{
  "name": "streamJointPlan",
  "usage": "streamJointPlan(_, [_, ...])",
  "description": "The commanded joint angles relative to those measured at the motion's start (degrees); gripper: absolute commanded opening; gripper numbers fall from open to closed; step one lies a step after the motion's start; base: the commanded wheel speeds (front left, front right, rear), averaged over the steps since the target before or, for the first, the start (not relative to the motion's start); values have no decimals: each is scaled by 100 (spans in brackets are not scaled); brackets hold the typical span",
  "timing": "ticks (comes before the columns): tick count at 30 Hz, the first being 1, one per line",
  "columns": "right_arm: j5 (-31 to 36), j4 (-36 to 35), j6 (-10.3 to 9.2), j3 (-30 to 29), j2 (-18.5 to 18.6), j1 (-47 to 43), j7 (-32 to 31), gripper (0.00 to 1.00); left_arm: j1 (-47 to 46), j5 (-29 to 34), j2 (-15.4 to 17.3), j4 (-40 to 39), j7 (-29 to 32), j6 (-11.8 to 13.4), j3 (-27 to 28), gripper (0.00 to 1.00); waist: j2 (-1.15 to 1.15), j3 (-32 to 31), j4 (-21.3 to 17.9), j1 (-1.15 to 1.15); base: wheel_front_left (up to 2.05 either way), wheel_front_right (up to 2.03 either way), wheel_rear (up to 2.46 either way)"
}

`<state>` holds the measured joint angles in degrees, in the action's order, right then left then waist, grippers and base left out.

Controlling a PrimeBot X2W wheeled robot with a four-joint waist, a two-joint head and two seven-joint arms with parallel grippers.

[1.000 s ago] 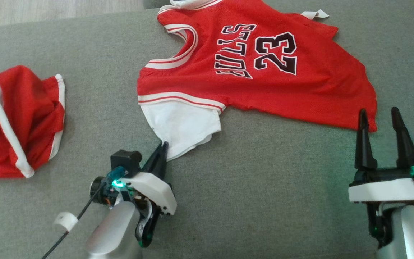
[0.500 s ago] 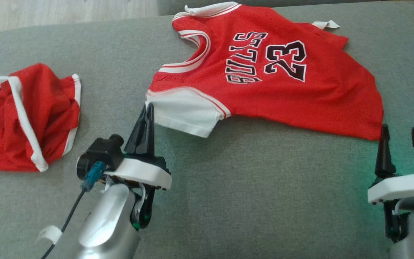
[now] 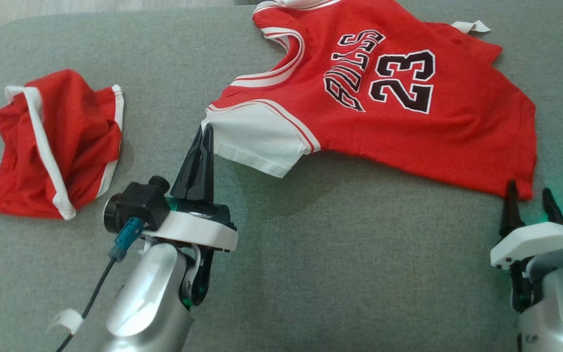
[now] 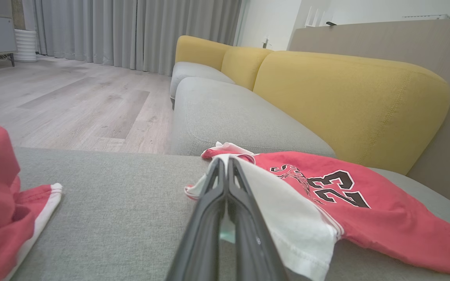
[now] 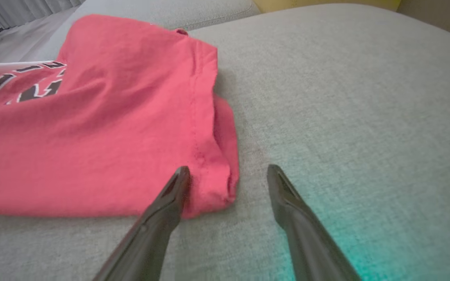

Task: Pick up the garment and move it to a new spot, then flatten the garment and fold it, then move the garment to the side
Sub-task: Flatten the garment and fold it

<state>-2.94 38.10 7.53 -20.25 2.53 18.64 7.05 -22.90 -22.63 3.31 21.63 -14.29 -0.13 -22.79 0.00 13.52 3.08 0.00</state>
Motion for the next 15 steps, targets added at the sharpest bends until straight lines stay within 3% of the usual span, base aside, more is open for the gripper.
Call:
streamJointPlan(1, [66,11,-4,105,35,166,55,100,-47,51,64,-227,-70,-33,167,0,0,7,16,0,0,0,0])
streamJointPlan(4, [34,469,-4,129,35,298,68,98,-39,74,49,-223,-70,-46,189,0,0,-3,32,0,0,0,0])
streamJointPlan(5, [27,558,-4,158,35,328,85,79,-36,78,46,-218,-70,-45,199,0,0,-12,28,0,0,0,0])
streamJointPlan(7, [24,729,-4,212,35,381,121,0,-31,88,42,-194,-70,-45,217,0,0,-47,19,0,0,0,0])
streamJointPlan(15, [-197,906,-4,581,34,516,341,0,30,97,30,-123,-71,-42,319,0,0,-287,-45,0,0,0,0])
